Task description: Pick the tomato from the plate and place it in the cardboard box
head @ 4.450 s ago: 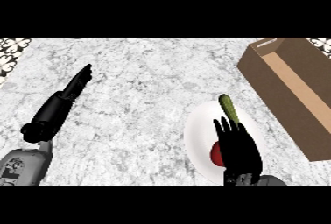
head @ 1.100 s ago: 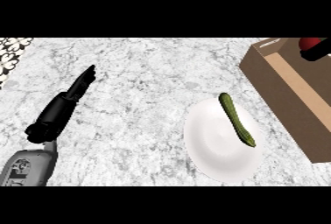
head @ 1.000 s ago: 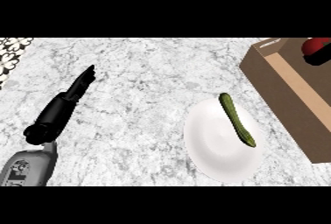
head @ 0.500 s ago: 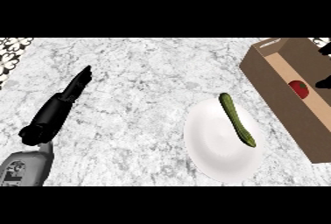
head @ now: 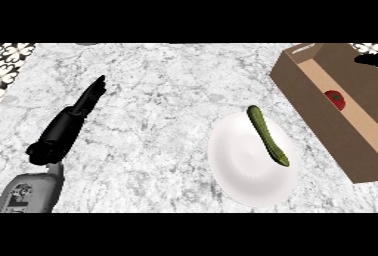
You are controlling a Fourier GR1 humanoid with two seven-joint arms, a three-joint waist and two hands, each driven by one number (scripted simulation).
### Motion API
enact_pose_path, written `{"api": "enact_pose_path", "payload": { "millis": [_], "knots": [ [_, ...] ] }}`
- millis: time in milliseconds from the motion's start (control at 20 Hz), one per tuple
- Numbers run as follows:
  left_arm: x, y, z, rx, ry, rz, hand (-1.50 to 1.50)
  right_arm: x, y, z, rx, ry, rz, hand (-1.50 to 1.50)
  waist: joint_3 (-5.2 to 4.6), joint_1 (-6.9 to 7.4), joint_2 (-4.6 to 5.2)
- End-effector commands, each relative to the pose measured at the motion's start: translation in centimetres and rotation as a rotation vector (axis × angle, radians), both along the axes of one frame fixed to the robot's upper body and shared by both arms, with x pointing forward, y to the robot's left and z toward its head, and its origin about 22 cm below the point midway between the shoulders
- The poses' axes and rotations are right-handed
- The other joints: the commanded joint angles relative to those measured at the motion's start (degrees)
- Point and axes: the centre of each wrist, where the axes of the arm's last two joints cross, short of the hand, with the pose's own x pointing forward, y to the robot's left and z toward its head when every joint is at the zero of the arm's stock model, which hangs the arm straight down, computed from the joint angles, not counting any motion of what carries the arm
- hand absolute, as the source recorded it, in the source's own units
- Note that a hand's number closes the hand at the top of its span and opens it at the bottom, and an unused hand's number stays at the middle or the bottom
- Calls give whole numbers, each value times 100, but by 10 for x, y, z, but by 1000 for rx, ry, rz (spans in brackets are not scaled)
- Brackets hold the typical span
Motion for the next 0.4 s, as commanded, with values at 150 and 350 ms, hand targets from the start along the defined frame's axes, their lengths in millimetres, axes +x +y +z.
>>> {"api": "enact_pose_path", "payload": {
  "millis": [150, 350],
  "knots": [
    [2, 5, 2, 0, -5, -9, 0, -26, -43, -17, 370, -226, -223, -150, -14, 26, 26],
    [-9, 12, -5, 8, -30, -19, 0, -54, -82, -22, 355, -286, -262, -150, -14, 127, 43]
  ]
}}
